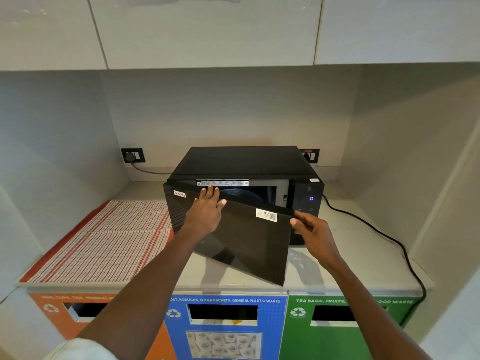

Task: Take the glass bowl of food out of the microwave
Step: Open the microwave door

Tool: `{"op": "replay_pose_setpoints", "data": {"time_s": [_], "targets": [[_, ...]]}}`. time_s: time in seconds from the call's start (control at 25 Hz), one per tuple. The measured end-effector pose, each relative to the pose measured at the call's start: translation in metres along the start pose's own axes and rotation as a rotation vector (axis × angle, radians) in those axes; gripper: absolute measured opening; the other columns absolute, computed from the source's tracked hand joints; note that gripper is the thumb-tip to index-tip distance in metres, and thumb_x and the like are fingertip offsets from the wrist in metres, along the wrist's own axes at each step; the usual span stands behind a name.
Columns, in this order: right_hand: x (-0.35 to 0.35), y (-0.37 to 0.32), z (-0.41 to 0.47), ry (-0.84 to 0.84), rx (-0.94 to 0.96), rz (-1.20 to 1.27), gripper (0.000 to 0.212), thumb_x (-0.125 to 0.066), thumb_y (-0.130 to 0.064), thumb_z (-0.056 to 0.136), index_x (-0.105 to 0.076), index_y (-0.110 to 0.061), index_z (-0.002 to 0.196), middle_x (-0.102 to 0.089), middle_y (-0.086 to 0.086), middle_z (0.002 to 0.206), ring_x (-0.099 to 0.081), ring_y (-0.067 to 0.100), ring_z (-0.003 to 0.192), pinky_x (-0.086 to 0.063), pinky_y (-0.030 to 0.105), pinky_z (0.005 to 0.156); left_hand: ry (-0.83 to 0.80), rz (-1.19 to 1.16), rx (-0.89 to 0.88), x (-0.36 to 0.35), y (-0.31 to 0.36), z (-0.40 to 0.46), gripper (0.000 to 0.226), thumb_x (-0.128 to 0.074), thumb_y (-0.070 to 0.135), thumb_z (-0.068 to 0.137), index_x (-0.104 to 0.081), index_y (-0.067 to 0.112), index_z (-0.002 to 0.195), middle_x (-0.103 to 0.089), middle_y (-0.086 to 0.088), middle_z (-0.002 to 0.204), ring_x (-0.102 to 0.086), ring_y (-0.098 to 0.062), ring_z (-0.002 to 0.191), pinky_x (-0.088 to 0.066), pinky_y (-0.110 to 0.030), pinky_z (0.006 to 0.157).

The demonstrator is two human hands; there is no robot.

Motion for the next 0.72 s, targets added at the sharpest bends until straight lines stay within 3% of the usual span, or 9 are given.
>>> {"op": "replay_pose_setpoints", "data": {"time_s": [0.16,0.36,0.44,0.56,0.72], "targets": [[-0.002,-0.038,-0.018,-0.031,0.027,0.004,0.04,-0.058,-0.024,0.093,-0.056,-0.016,0.132,-0.067,-0.001,0.116,-0.065,0.016,0.104,-0.053,0.022,0.086,-0.03,-0.078,0.018,0.003,-0.004,-0.016,0.066,-0.022,0.048,0.102,-0.01,0.012,0.156,-0.003,-0.007,0.167,-0.002,-0.027,0.154,-0.02,-0.048,0.121],[-0.02,-0.063,-0.042,-0.19,0.005,-0.067,0.026,-0.063,-0.021,0.09,-0.07,-0.018,0.115,-0.076,0.004,0.098,-0.071,0.02,0.088,-0.059,0.039,0.082,-0.002,-0.31,0.053,0.01,-0.005,-0.05,0.073,-0.031,0.049,0.101,-0.008,0.004,0.155,0.003,-0.013,0.166,-0.003,-0.032,0.153,-0.021,-0.049,0.121],[-0.032,-0.073,-0.049,-0.253,-0.003,-0.085,0.025,-0.066,-0.02,0.088,-0.072,-0.02,0.112,-0.077,0.0,0.092,-0.071,0.017,0.083,-0.06,0.038,0.078,0.041,-0.413,0.084,0.015,-0.009,-0.064,0.073,-0.038,0.048,0.1,-0.014,0.004,0.154,-0.004,-0.016,0.165,-0.013,-0.036,0.152,-0.025,-0.049,0.119],[-0.056,-0.091,-0.061,-0.341,0.006,-0.109,0.021,-0.068,-0.021,0.086,-0.073,-0.03,0.105,-0.075,-0.009,0.086,-0.069,0.005,0.073,-0.056,0.023,0.062,0.11,-0.536,0.142,0.024,-0.017,-0.082,0.069,-0.049,0.044,0.098,-0.03,0.002,0.149,-0.024,-0.018,0.161,-0.026,-0.038,0.148,-0.03,-0.048,0.117],[-0.093,-0.11,-0.075,-0.413,0.007,-0.146,0.022,-0.07,-0.029,0.084,-0.071,-0.036,0.105,-0.074,-0.01,0.089,-0.065,0.01,0.069,-0.046,0.016,0.05,0.185,-0.636,0.186,0.045,-0.029,-0.108,0.051,-0.058,0.034,0.095,-0.054,0.0,0.134,-0.06,-0.02,0.135,-0.057,-0.035,0.125,-0.049,-0.044,0.102]]}}
Point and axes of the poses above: each hand's wrist, its own z-axis towards the middle knuckle, its own x-axis out of the back of the hand, y = z × x, the point moved 9 cm from there along z, towards the middle knuckle
